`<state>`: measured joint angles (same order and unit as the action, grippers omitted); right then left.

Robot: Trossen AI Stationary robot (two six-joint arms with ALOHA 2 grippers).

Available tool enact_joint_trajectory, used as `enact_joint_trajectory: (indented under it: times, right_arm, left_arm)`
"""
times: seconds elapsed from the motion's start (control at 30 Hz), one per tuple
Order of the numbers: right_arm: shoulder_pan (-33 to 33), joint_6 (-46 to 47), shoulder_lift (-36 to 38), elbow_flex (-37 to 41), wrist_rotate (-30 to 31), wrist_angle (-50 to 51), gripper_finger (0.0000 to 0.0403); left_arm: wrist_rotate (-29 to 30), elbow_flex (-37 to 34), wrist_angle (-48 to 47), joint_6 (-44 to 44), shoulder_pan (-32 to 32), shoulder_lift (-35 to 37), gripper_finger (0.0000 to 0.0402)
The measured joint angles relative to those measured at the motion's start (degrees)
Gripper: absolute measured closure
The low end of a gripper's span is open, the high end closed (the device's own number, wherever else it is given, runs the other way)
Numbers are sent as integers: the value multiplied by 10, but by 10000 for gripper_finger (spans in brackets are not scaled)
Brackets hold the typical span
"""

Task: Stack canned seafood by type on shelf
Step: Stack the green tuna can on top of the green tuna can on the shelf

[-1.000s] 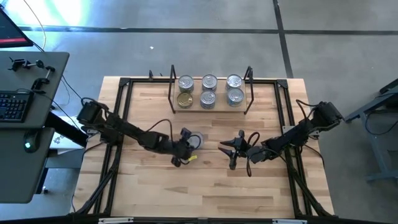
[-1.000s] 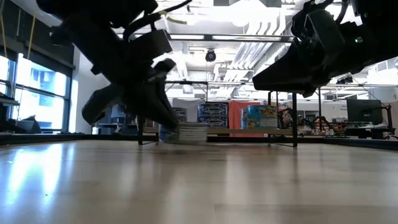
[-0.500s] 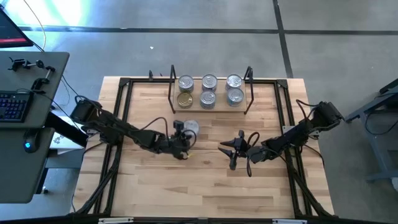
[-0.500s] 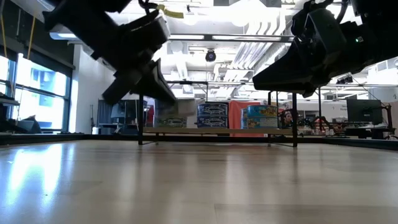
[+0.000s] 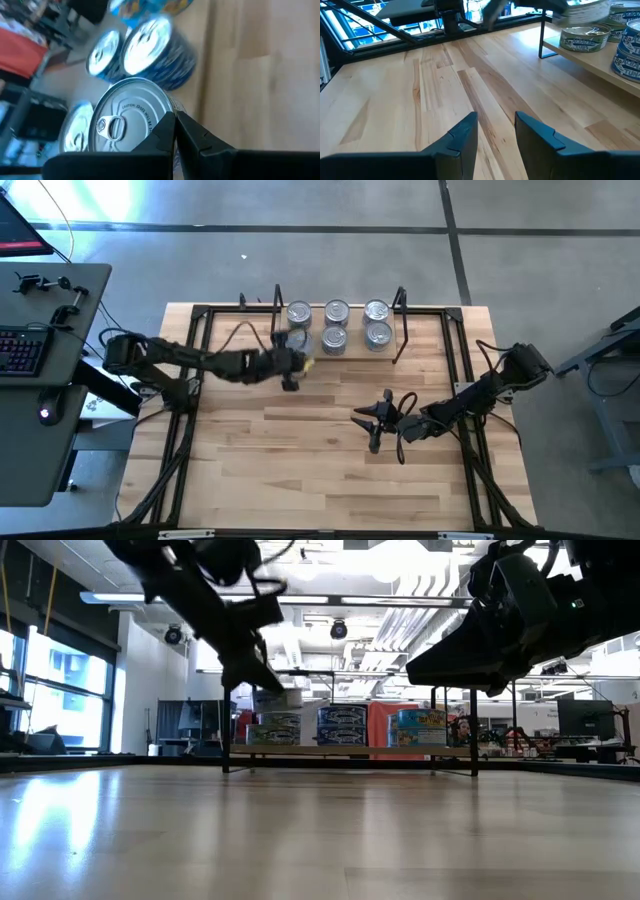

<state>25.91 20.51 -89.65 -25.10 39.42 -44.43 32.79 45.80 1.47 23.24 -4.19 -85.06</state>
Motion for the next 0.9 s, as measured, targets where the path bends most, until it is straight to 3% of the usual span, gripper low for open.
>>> enact_joint_trajectory:
  times: [0.13,0.3,0.57,0.9]
  right_arm:
    - [0,0,0,0,0,0,281]
    - [0,0,0,0,0,-1,281]
    - [0,0,0,0,0,-4,281]
    - [0,0,0,0,0,-3,281]
  left_arm:
    - [-57,0,-1,0,-62,-5,401]
    - [-67,0,-1,4,-98,-8,401]
    - [-102,1,-3,4,-105,-8,401]
    - [-102,1,-9,1,-104,-8,400]
